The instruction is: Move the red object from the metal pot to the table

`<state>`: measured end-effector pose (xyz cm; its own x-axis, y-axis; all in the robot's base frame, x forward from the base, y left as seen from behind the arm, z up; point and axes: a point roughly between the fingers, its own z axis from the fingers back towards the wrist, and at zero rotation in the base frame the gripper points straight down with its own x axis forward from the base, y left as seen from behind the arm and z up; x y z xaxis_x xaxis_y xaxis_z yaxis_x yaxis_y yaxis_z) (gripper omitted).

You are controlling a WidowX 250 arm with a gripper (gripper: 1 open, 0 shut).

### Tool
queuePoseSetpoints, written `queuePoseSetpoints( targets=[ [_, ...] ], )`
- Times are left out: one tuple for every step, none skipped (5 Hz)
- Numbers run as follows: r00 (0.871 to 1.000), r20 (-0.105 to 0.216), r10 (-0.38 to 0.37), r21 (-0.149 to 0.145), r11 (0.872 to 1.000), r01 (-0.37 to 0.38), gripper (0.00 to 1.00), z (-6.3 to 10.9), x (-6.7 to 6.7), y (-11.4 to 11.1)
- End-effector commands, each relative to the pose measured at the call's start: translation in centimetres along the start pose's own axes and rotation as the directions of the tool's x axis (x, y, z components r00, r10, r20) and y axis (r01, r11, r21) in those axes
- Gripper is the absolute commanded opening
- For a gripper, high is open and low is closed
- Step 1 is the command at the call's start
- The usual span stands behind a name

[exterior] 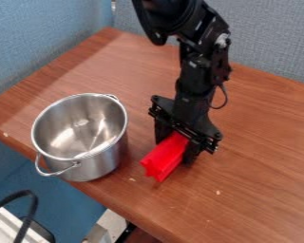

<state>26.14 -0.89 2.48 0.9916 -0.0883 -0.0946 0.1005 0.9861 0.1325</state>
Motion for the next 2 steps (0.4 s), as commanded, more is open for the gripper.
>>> queuePoseSetpoints(
  targets=[
    [1.0, 0.023, -0.004, -0.004, 1.0, 0.004, 0.0, 0.83, -0.04, -0.1],
    [1.0, 0.012, -0.014, -0.008, 1.0, 0.015, 0.0, 0.79, -0.46, -0.43]
  ],
)
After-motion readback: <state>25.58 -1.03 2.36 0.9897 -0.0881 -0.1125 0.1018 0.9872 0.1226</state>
